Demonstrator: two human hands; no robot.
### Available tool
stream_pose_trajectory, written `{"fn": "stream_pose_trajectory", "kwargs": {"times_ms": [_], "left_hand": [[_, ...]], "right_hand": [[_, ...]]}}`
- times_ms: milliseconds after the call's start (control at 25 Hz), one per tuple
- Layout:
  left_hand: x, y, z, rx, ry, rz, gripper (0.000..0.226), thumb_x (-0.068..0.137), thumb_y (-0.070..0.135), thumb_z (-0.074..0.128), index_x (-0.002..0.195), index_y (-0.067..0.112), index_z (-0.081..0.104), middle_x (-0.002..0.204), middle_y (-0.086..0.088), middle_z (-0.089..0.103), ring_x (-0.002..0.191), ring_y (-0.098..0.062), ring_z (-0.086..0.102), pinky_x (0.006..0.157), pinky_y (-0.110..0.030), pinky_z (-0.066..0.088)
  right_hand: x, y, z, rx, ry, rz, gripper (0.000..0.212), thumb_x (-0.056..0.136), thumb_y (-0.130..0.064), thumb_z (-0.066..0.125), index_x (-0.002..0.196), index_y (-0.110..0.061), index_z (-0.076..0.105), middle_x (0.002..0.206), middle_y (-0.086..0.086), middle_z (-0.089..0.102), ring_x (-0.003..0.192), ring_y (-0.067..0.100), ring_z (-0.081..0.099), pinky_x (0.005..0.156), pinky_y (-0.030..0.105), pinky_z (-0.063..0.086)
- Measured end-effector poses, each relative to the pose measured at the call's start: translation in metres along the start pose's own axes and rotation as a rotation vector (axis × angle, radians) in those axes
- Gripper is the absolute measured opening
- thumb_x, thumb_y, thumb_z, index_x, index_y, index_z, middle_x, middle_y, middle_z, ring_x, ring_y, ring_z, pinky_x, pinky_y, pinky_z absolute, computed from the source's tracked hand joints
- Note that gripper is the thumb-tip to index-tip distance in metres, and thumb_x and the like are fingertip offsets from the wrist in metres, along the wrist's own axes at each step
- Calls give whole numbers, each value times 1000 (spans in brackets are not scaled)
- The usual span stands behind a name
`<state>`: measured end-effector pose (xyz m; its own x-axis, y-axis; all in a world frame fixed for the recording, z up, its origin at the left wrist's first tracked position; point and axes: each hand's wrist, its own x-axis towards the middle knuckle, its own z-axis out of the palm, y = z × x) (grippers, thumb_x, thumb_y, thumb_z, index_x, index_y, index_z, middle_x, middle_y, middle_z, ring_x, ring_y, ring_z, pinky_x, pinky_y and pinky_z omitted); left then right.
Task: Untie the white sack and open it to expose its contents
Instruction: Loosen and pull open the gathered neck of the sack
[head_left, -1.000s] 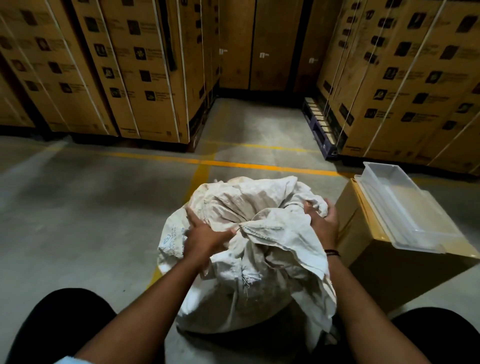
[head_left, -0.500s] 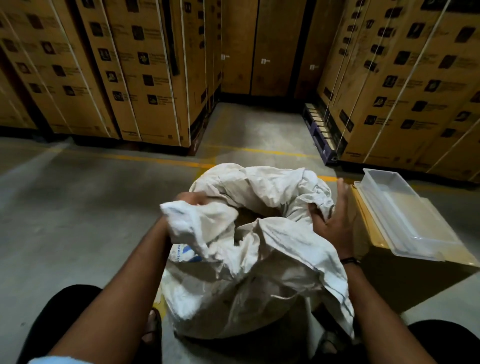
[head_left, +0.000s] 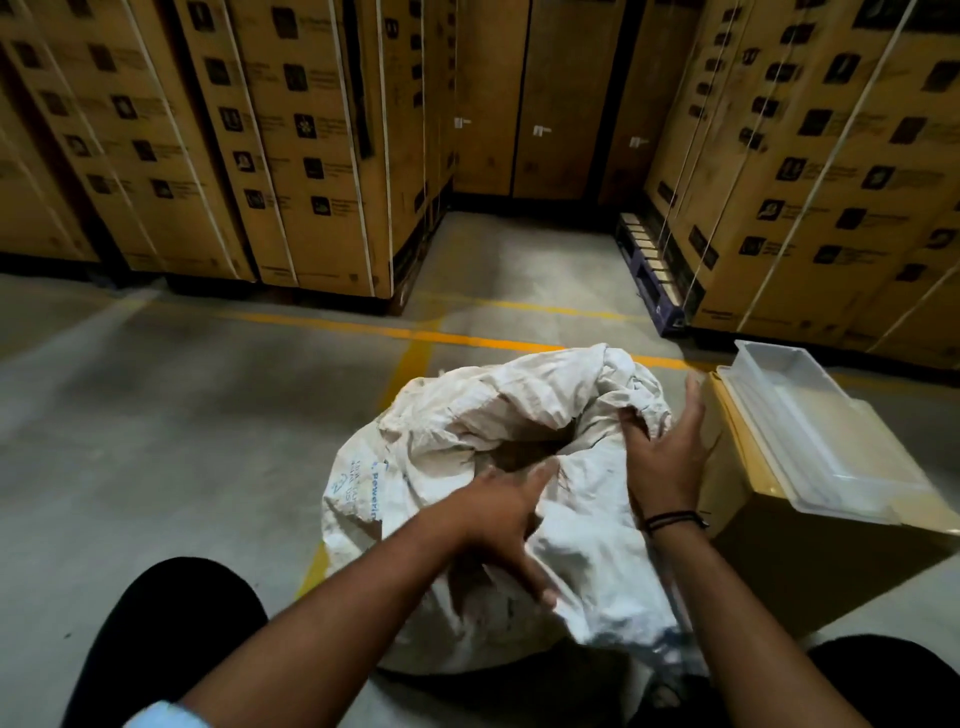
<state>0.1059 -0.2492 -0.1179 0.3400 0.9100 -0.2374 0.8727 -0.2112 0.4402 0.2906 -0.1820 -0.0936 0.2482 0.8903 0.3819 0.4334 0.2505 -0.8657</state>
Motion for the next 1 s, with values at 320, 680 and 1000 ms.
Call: {"fn": "stream_pose_trajectory", "kwargs": {"times_ms": [320, 680, 1000], "left_hand": [[1, -24, -22, 445, 1037, 236, 34, 70, 15, 73, 103, 20, 72, 77, -4, 70, 63, -30, 65, 46, -33, 48], [-36, -24, -60, -244, 155, -4, 128, 60, 78, 76, 157, 47, -1, 167, 13, 8, 145, -15, 39, 114, -38, 41], [-22, -20, -43, 166, 559, -58, 67, 65, 53, 79, 123, 31, 54, 134, 10, 36, 115, -16, 48, 80, -36, 53]], "right_hand": [[-25, -12, -14, -414, -442, -1023, 100, 84, -53, 66, 154, -4, 15, 162, 14, 21, 149, 23, 25, 120, 50, 20], [-10, 3, 16, -523, 26, -974, 72, 81, -7, 68, 145, -5, 37, 81, 9, 62, 62, 29, 55, 61, 43, 45], [-23, -8, 24, -362, -365, -1004, 79, 72, -14, 67, 146, -13, 41, 113, 11, 57, 97, 34, 57, 84, 44, 46]]}}
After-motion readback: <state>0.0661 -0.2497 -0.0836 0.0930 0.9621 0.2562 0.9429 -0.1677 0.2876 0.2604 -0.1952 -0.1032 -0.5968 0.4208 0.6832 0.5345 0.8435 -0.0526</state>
